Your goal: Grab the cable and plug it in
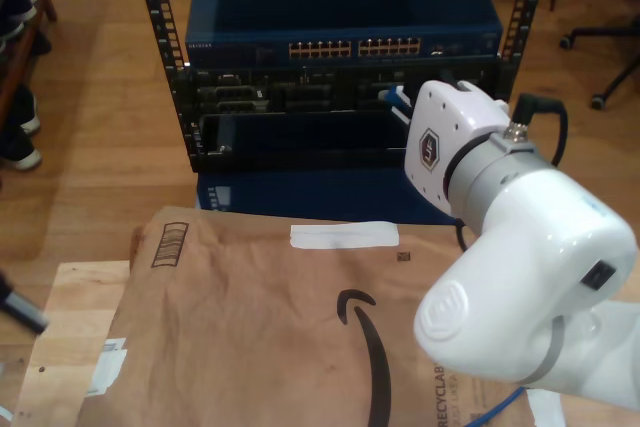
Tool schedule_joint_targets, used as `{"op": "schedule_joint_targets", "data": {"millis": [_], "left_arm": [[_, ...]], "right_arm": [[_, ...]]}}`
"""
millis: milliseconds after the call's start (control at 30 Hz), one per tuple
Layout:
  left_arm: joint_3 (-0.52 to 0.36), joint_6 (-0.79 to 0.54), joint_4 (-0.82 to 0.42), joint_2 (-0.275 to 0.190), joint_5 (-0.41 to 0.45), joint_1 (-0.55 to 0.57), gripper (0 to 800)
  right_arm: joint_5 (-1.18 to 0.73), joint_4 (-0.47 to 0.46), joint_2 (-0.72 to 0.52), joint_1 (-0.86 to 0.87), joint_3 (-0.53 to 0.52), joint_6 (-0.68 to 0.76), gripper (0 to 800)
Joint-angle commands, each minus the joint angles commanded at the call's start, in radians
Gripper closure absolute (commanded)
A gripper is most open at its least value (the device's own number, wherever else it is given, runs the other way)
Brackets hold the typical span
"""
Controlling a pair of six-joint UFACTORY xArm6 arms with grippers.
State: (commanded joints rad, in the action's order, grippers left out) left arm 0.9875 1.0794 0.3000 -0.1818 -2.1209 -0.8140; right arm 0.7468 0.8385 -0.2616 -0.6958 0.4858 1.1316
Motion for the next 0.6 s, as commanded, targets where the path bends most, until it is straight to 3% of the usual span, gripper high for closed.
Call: {"op": "schedule_joint_targets", "data": {"millis": [267,433,600], "left_arm": [[-0.276,-0.356,-0.27,-0.147,0.135,-0.29,1],[-0.43,-0.497,-0.419,-0.157,0.344,-0.485,1],[-0.526,-0.575,-0.496,-0.16,0.453,-0.572,1]], "right_arm": [[0.196,0.002,0.098,-0.005,-0.008,-0.058,786],[0.198,0.012,0.103,-0.005,-0.008,-0.058,791],[0.199,0.032,0.112,-0.005,-0.011,-0.058,797]]}}
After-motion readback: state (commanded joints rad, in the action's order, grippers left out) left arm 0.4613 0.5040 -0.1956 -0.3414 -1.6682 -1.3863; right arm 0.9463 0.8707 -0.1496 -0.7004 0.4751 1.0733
